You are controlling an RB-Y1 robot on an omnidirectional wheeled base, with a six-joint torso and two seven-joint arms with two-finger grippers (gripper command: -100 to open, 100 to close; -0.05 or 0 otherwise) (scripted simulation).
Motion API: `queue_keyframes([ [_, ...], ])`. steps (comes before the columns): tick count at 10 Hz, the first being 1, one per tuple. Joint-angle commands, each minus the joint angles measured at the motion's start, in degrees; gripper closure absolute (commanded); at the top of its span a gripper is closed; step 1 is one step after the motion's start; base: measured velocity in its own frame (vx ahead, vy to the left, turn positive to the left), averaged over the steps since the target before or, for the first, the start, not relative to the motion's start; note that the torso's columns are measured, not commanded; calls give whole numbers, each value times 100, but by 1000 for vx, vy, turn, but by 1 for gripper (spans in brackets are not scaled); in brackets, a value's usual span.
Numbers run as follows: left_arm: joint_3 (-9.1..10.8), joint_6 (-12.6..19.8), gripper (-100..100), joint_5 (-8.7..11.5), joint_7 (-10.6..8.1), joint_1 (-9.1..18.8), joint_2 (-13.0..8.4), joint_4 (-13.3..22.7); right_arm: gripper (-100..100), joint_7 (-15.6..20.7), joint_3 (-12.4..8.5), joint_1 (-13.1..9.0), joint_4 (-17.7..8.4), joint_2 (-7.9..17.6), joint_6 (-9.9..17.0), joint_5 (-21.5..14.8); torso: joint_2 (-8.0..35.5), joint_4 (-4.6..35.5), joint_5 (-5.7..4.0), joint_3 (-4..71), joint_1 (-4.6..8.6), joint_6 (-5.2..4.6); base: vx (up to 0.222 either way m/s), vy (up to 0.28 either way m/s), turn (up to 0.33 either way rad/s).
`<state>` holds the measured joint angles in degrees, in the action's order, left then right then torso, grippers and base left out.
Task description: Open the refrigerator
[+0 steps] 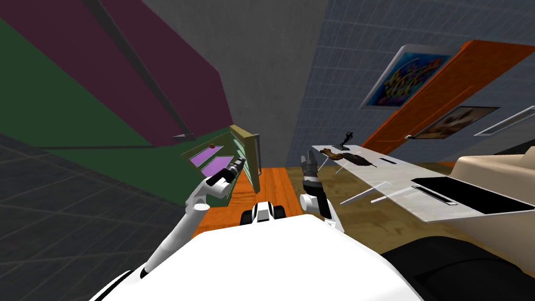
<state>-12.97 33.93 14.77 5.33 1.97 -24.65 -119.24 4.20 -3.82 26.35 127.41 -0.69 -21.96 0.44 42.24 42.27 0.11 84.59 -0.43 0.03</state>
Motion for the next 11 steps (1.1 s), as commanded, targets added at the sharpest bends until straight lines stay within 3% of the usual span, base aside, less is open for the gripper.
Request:
queue_keyframes([
  [1,9,-36,100,173,-2,2,-57,457,0,0,-2,1,0,2,0,0,-12,-4,9,8,-23,0,8,23,-3],
  [2,9,-36,100,173,-2,2,-57,546,0,0,-2,1,-1,2,0,0,-11,-4,4,8,-5,-1,8,33,1],
  [3,-120,-330,100,442,128,298,-325,775,0,0,-2,1,-1,2,0,0,-2,-1,-6,3,25,-2,-56,-192,-198],
  [4,-120,-442,100,583,128,411,-470,948,0,0,1,-1,-1,-1,0,0,20,5,-30,-10,118,-12,-81,-303,-131],
  [5,-120,-619,100,764,128,411,-652,1143,0,0,2,-1,0,-2,0,0,27,8,-39,-16,129,-5,-38,-216,-1],
  [7,-120,-619,100,1033,128,411,-707,1410,0,0,0,0,0,0,0,0,-7,-2,3,4,-10,0,4,-44,7],
  [9,-120,-619,100,1033,128,411,-707,1722,0,0,-3,1,0,3,0,0,-6,-2,4,5,-5,-1,7,42,0],
  [10,-250,-896,100,1299,257,658,-988,1883,0,0,-3,1,0,3,0,0,4,0,-6,-1,28,-3,-59,-119,-265],
  [11,-250,-1062,100,1458,257,789,-1155,2076,0,0,0,-1,-1,0,0,0,23,6,-26,-12,101,-13,-51,-201,-107],
])
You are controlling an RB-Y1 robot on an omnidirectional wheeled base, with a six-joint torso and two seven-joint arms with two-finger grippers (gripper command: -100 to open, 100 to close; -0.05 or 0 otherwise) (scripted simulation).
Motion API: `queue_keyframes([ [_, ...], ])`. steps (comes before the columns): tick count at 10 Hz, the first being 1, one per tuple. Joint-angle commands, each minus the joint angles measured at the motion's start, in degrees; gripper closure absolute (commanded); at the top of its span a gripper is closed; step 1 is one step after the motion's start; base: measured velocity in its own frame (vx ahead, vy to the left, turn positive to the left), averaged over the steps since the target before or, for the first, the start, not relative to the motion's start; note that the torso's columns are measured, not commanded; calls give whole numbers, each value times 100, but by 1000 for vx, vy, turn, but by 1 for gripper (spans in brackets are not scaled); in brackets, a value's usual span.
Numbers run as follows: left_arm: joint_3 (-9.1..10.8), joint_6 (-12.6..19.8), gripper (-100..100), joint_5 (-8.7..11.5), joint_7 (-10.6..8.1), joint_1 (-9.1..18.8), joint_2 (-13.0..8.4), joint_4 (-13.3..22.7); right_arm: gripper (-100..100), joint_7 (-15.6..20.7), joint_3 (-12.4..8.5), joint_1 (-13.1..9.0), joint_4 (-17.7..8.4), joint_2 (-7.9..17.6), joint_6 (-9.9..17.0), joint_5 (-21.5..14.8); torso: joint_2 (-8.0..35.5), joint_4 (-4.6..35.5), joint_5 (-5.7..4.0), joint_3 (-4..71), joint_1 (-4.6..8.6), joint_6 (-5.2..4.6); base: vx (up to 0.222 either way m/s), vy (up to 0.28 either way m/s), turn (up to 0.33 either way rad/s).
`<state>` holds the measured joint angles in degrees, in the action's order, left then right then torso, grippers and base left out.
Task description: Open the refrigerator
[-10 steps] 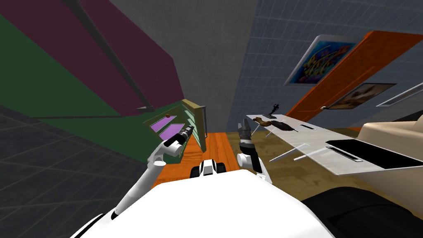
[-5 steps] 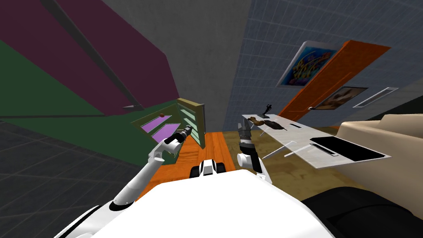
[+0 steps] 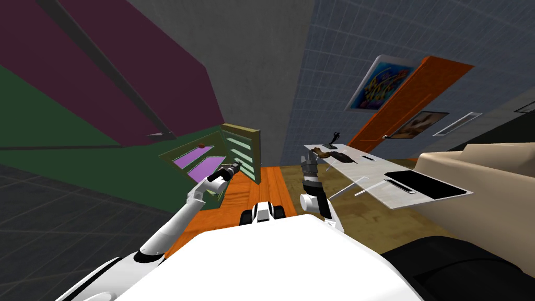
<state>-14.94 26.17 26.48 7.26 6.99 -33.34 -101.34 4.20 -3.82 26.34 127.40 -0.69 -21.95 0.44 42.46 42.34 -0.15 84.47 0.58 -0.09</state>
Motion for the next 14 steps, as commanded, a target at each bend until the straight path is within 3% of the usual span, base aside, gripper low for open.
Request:
queue_keyframes([
  [1,-54,-427,100,463,64,316,-438,556,0,0,0,1,1,-1,0,0,-6,0,-8,1,8,9,-8,-236,38],
  [3,-54,-427,100,722,64,316,-489,897,0,0,0,2,1,-1,-1,0,-25,-7,16,14,-68,11,-5,-119,11],
  [5,-54,-427,100,722,64,316,-489,1131,0,0,-3,2,0,2,0,0,-22,-7,32,12,-112,11,-2,16,-3],
  [6,-183,-700,100,999,193,590,-778,1322,0,0,-3,2,0,2,0,0,-21,-6,25,11,-91,11,-29,-188,-230],
  [7,-183,-855,100,1182,193,724,-941,1576,0,0,0,1,0,0,0,0,-14,-4,0,8,5,-1,-17,-326,-138],
  [8,-140,-560,-100,1244,118,698,-1022,1239,0,0,1,1,1,-2,0,0,-15,-3,-15,7,33,8,12,-156,97],
  [10,-115,-401,-100,1404,64,747,-1188,1043,0,0,-2,2,1,2,0,0,-23,-7,36,12,-133,13,18,31,66],
  [12,-91,-243,-100,1565,11,797,-1355,848,0,0,-4,3,0,3,0,0,-21,-6,24,12,-85,11,25,29,67],
  [13,-87,-286,-100,1478,25,790,-1275,911,0,0,-3,3,0,2,0,0,-20,-6,12,11,-49,9,14,7,19],
  [14,-83,-258,0,1485,15,793,-1283,896,0,0,-2,2,1,2,0,0,-15,-5,9,8,-39,7,0,0,0],
])
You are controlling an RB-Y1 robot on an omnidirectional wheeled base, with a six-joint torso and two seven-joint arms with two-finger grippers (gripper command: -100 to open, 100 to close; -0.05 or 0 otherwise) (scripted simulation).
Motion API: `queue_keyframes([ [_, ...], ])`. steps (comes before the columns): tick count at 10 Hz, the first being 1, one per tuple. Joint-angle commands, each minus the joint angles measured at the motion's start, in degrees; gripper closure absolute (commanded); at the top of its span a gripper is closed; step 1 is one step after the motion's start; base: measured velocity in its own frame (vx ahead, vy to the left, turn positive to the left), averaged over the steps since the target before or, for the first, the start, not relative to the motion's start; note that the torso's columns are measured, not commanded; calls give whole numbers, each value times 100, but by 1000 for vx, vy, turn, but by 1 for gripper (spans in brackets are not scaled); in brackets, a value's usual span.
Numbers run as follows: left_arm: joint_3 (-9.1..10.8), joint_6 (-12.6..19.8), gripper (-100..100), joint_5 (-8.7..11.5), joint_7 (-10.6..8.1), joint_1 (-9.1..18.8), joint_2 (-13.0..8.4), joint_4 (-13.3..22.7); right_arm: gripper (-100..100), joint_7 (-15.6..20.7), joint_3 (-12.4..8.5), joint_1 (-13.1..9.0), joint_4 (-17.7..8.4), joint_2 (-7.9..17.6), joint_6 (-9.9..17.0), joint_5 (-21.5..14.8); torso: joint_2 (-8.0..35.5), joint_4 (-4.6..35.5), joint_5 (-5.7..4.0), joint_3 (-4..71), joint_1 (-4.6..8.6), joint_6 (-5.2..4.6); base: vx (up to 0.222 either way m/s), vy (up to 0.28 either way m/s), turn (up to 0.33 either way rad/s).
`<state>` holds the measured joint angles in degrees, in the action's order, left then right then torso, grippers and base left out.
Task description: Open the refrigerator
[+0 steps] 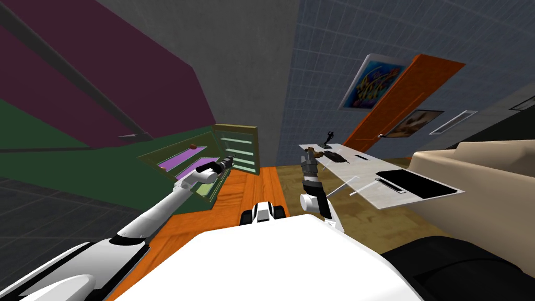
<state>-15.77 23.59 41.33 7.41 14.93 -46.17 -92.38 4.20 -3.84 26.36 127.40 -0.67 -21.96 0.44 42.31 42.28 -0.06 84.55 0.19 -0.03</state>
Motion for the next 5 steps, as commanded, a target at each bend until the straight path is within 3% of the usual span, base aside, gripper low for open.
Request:
queue_keyframes([
  [1,-1,-3,0,-1,1,-1,1,2,0,0,0,0,0,0,0,0,3,2,1,-2,-5,1,0,0,0],
  [5,0,-2,0,-1,1,0,1,2,0,0,0,0,0,0,0,0,-4,0,6,2,-20,3,0,0,0],
])
